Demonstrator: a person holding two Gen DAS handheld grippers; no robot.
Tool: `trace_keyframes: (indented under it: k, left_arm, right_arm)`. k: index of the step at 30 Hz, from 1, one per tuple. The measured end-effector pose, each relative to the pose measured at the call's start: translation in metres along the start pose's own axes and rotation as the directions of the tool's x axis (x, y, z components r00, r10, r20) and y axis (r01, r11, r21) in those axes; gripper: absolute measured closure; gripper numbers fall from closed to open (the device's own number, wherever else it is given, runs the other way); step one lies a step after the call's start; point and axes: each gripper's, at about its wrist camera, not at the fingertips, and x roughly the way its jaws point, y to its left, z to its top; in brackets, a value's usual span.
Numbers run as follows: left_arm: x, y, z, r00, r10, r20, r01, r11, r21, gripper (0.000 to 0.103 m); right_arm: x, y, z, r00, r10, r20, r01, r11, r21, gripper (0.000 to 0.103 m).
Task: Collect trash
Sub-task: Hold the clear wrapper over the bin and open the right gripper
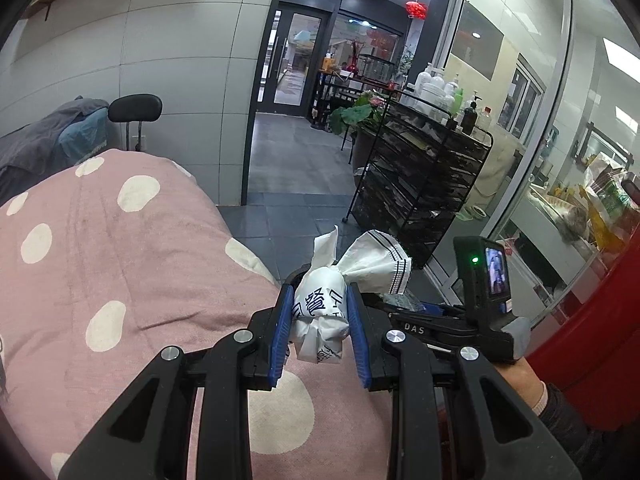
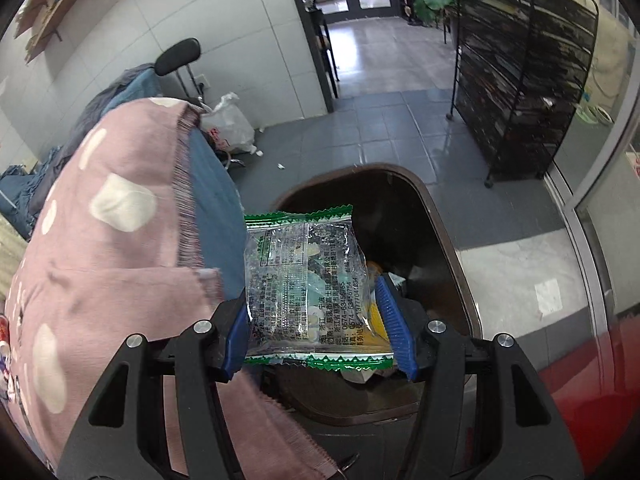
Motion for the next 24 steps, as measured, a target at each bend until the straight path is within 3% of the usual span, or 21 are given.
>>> trace_keyframes:
  k: [13, 16, 24]
  left_arm:
    - [0.004, -0.005, -0.002, 1.0, -0.012, -0.016, 0.012, 1.0, 0.004, 0.076]
    - [0.005, -0.008, -0.003, 1.0, -0.016, -0.017, 0.016, 1.0, 0.01, 0.076]
    - [0.012, -0.019, -0.002, 0.998, -0.05, -0.027, 0.051, 0.999, 0.014, 0.076]
  right_arm:
    - [0.065, -0.04, -0.019, 0.989, -0.074, -0.127, 0.087, 0.992, 0.097, 0.042]
    - [0.066, -0.044, -0.022, 0.988, -0.08, -0.132, 0.095, 0.988, 0.118, 0.028]
    - [0.042, -0.049, -0.03, 0.994, -0.071, -0.088, 0.083, 0.987, 0.138, 0.026]
